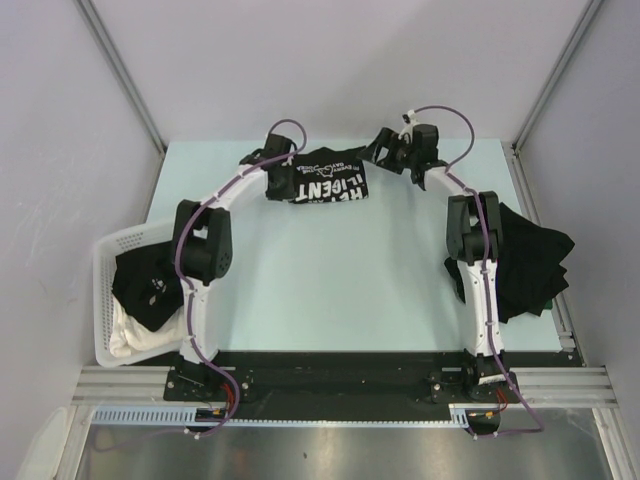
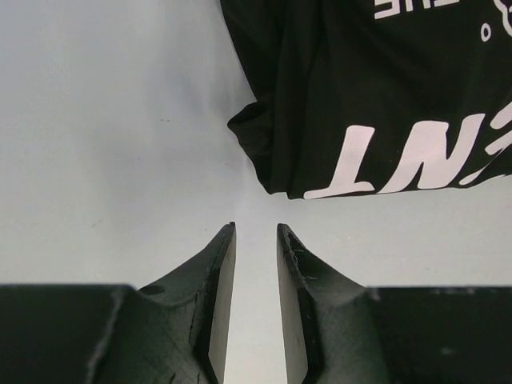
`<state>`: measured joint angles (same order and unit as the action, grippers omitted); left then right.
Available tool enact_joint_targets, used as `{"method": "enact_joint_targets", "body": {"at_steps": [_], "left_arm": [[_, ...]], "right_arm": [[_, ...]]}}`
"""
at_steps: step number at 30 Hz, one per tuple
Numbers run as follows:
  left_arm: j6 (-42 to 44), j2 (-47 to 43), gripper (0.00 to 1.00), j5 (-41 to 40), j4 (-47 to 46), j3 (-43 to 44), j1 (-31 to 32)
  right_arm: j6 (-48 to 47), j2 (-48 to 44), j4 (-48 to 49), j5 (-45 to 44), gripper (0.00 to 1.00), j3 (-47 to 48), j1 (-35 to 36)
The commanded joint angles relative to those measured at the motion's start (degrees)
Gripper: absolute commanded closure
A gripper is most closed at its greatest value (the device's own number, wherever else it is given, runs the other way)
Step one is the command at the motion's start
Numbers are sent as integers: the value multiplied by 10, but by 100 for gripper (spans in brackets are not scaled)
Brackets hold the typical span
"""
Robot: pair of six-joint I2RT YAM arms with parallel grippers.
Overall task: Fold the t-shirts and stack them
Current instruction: Fold the tshirt
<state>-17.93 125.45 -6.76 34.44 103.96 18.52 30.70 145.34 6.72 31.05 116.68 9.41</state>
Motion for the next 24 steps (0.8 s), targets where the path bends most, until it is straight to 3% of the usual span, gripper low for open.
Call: {"method": "enact_joint_targets", "body": {"at_steps": [1, 8, 18, 24], "left_arm": [[3, -4, 66, 1, -31, 40, 2], [7, 46, 63, 5, -27, 83, 2], [-25, 83, 40, 11, -36, 107, -8], [-34, 89, 36, 26, -45, 106, -16]], "right_arm": [[-26, -84, 15, 21, 1, -27, -7], [-28, -96, -4, 38, 1, -31, -11], [-27, -116, -18, 57, 0, -30, -12], [-20, -112, -14, 60, 0, -22, -12]]}}
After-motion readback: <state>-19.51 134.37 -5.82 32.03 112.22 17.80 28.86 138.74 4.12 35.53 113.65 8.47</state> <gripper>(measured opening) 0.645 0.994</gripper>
